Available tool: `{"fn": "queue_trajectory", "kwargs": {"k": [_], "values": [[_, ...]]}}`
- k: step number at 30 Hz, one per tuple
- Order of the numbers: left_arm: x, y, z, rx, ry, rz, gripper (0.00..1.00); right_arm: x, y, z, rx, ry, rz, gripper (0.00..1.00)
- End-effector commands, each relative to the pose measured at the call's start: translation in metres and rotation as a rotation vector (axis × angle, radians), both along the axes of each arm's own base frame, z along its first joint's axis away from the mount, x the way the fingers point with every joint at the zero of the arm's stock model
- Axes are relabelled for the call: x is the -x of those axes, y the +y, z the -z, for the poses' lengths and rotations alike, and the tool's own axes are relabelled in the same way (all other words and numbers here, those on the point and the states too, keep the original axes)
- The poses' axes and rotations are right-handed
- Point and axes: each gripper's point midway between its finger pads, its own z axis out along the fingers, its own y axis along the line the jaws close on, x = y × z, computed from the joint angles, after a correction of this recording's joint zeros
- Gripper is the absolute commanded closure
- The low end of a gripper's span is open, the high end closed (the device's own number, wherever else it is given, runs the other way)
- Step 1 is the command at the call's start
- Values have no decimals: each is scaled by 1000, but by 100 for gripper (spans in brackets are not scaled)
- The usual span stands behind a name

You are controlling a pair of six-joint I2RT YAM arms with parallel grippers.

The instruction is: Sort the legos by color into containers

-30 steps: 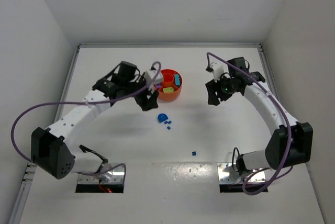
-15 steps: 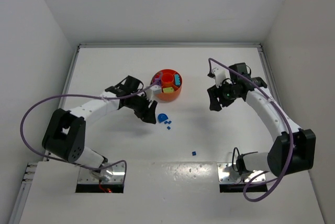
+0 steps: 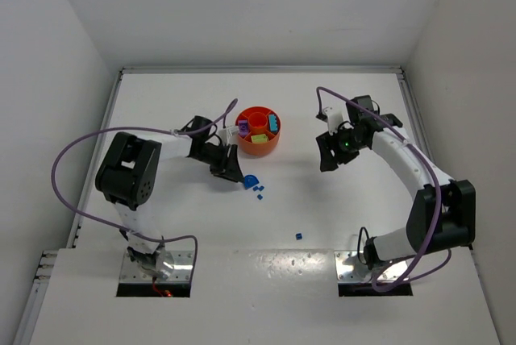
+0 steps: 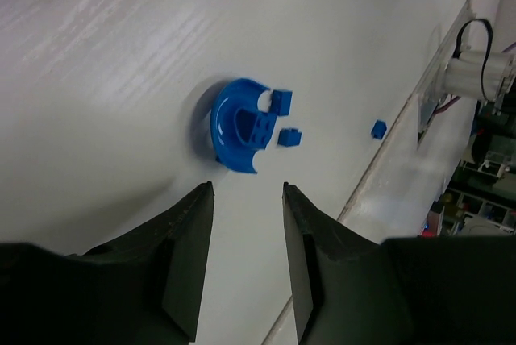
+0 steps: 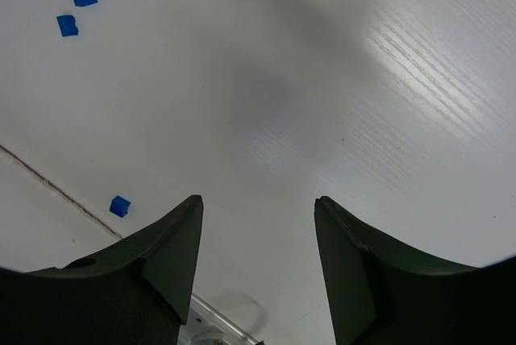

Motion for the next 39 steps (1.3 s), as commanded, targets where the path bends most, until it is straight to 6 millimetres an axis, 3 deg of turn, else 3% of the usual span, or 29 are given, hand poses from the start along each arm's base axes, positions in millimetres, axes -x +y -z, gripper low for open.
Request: {"fn": "queue_trajectory", "kwargs": {"k": [1, 17, 25, 32, 35, 39], "values": [[-23, -24, -17, 97, -79, -25, 55, -5, -1, -5, -2, -19, 17, 42], [-19, -29, 11, 70, -50, -95, 59, -17, -1, -3, 10, -1, 21, 42], [-8, -40, 17, 67, -32, -63, 74, -14, -1, 0, 11, 8, 21, 43], [-10, -38, 1, 58, -87, -49, 94, -8, 1, -5, -10, -5, 13, 43], [-17, -22, -22, 59, -146, -64, 100, -8, 1, -8, -12, -14, 13, 43], [-24, 7, -60, 42, -233, -79, 100, -15, -8, -15, 27, -43, 40, 44]]}}
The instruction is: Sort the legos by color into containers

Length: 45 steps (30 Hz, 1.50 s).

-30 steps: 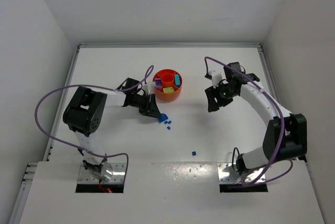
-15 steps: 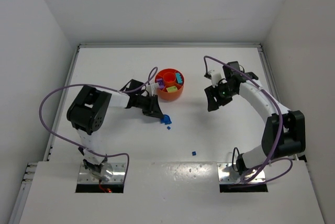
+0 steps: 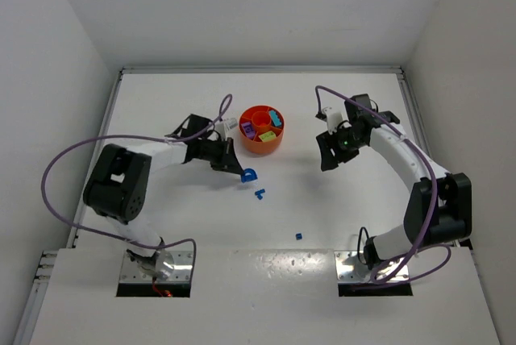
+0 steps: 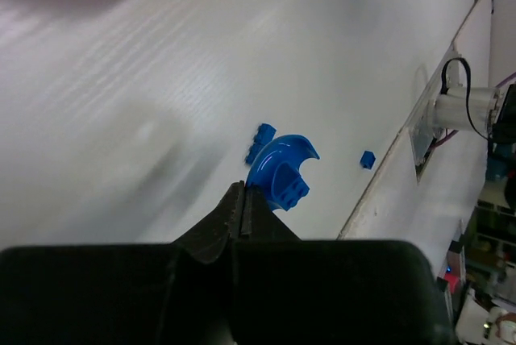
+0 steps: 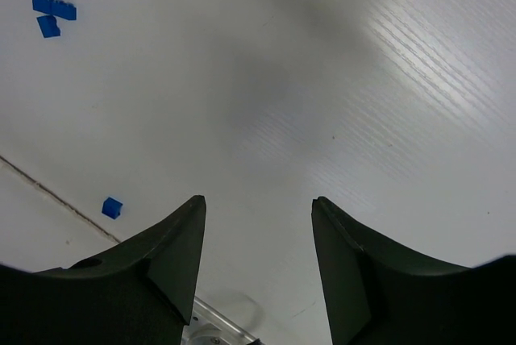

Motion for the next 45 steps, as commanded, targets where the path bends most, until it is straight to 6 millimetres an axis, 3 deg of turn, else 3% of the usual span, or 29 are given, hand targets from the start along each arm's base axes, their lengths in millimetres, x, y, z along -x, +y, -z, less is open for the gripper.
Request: {"fn": "queue_trajectory", "kwargs": {"k": [1, 4, 8, 10, 11, 12, 17, 18, 19, 20, 22, 23, 27, 31, 35, 42, 45], "values": [[-15, 24, -47, -5, -154, 4, 100, -8, -5, -22, 4, -64, 28, 44], [-33, 41, -75, -36, -243, -73, 100, -12, -7, -19, 22, -73, 26, 44], [-77, 63, -131, -151, -449, -231, 100, -21, -12, -16, 53, -98, 40, 45], [-93, 62, -143, -185, -509, -227, 100, -22, -16, -13, 75, -96, 39, 45], [-102, 64, -147, -203, -528, -238, 100, -24, -16, -14, 74, -105, 39, 45], [-124, 64, -153, -239, -554, -273, 100, -24, -16, -14, 74, -105, 39, 45], [-180, 57, -161, -269, -569, -329, 100, -27, -16, -17, 72, -156, 24, 45], [-192, 54, -171, -284, -600, -353, 100, -28, -18, -17, 84, -158, 29, 45], [-199, 53, -167, -286, -595, -352, 100, -28, -18, -17, 84, -158, 29, 45], [-206, 45, -150, -306, -580, -331, 100, -28, -18, -17, 84, -158, 29, 45], [-214, 31, -154, -333, -612, -316, 100, -24, -16, -18, 69, -157, 34, 45], [-215, 27, -144, -358, -609, -292, 100, -27, -16, -24, 62, -194, 36, 45], [-225, 10, -140, -433, -662, -268, 100, -26, -20, -20, 83, -200, 46, 45], [-241, 11, -150, -506, -719, -285, 100, -29, -22, -21, 84, -199, 55, 45], [-243, 13, -140, -554, -718, -281, 100, -39, -20, -24, 82, -190, 62, 45], [-238, 14, -119, -570, -685, -248, 100, -46, -19, -27, 82, -190, 62, 45], [-233, 8, -120, -558, -686, -232, 100, -46, -19, -24, 83, -181, 62, 45]]}}
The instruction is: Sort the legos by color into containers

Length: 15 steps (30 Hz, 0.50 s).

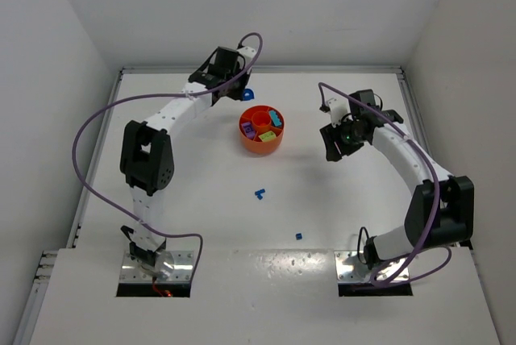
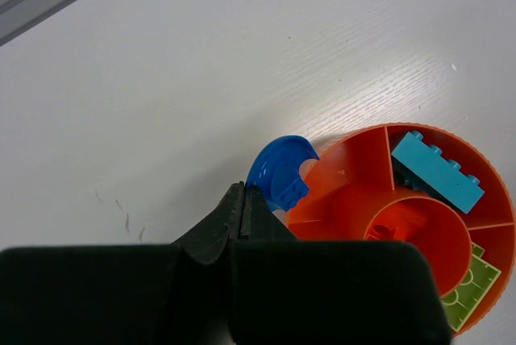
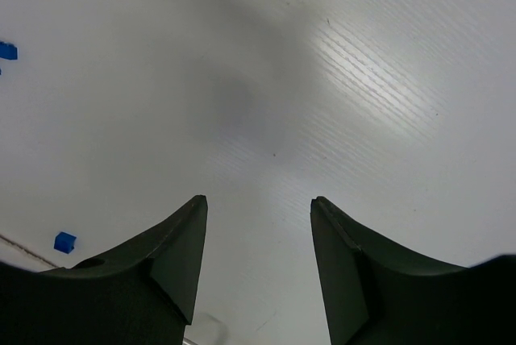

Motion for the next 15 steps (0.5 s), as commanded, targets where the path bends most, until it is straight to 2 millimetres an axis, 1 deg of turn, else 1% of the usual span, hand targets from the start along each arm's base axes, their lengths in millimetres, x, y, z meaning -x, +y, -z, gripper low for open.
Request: {"fn": "queue_trajectory", "kwargs": {"k": [1, 2, 4, 5, 8, 9, 12, 13, 14, 15], "values": [[3, -5, -3, -4, -9, 17, 100, -16, 0, -14, -3, -52, 12, 45], [4, -4, 1, -14, -4, 22, 100, -16, 0, -14, -3, -52, 12, 45], [5, -6, 1, -8, -1, 31, 100, -16, 0, -14, -3, -52, 12, 45], [9, -11, 3, -7, 9, 48, 100, -16, 0, -14, -3, -52, 12, 45], [11, -12, 12, -9, 30, 55, 100, -16, 0, -14, -3, -52, 12, 45], [13, -16, 12, -9, 30, 64, 100, -13, -1, -11, -2, -43, 12, 45], [16, -17, 16, -8, 41, 71, 100, -13, -1, -11, -1, -42, 12, 45], [20, -22, 20, -12, 50, 82, 100, -13, -1, -8, 0, -33, 12, 45], [20, -22, 20, -12, 51, 82, 100, -13, -1, -8, 0, -33, 12, 45], [20, -22, 25, -16, 59, 82, 100, -13, -1, -8, 0, -33, 12, 45]]}}
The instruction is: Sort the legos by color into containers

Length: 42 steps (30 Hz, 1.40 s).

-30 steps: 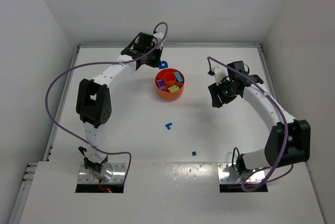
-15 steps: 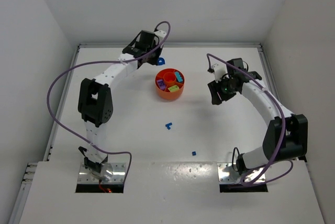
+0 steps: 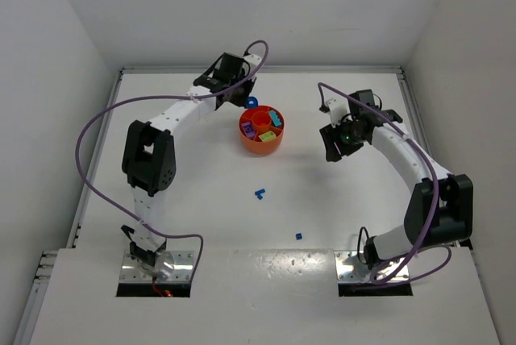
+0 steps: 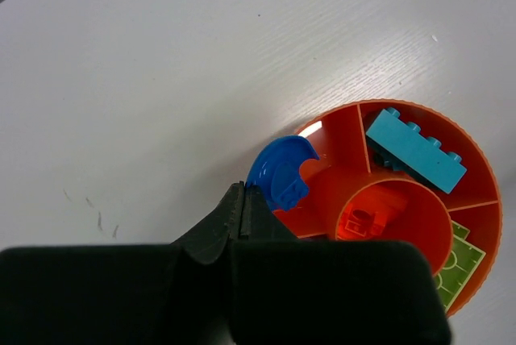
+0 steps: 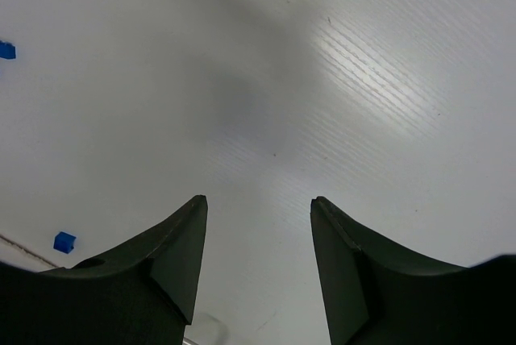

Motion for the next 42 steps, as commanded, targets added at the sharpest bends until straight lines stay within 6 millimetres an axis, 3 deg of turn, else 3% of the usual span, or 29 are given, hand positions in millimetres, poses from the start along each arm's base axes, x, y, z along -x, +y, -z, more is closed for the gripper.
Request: {"fn": "queue_trajectory", "kwargs": {"k": [1, 8, 13, 17, 20, 22, 26, 27, 30, 31, 33, 36, 37, 39, 40, 42], "values": [[7, -8, 12, -8, 21, 33, 100, -14, -1, -10, -1, -40, 12, 45], [9, -7, 16, -19, 28, 39, 100, -16, 0, -10, -1, -40, 12, 45], [10, -10, 26, -15, 49, 53, 80, -16, 0, -10, -1, -40, 12, 45], [10, -15, 22, 3, 46, 71, 62, -16, 0, -10, -1, -40, 12, 45], [9, -15, 19, 12, 50, 62, 57, -16, 0, -10, -1, -40, 12, 45], [9, -18, 8, 38, 40, 60, 57, -16, 0, -13, -2, -49, 12, 45], [9, -8, -40, 187, -24, 70, 57, -7, 9, -18, -59, -51, -16, 47], [19, -5, -71, 248, -63, 120, 57, 3, 10, -11, -64, -28, -45, 47], [59, -3, -76, 239, -77, 315, 57, 26, 21, -9, -104, -21, -125, 47], [90, -6, -79, 255, -65, 416, 57, 32, 23, -7, -114, -9, -141, 47], [143, -4, -58, 215, -5, 572, 57, 39, 21, 0, -106, 14, -151, 47], [197, -5, -23, 172, 104, 650, 57, 47, 16, 12, -85, 46, -142, 47], [231, -7, 11, 138, 191, 680, 59, 48, 17, 12, -90, 40, -130, 47], [257, -14, 21, 111, 175, 687, 62, 45, 16, 13, -91, 23, -110, 47], [283, -15, 50, 52, 219, 690, 63, 46, 17, 16, -97, 33, -93, 47], [291, -24, 54, 42, 156, 658, 67, 47, 17, 18, -100, 36, -85, 47]]}}
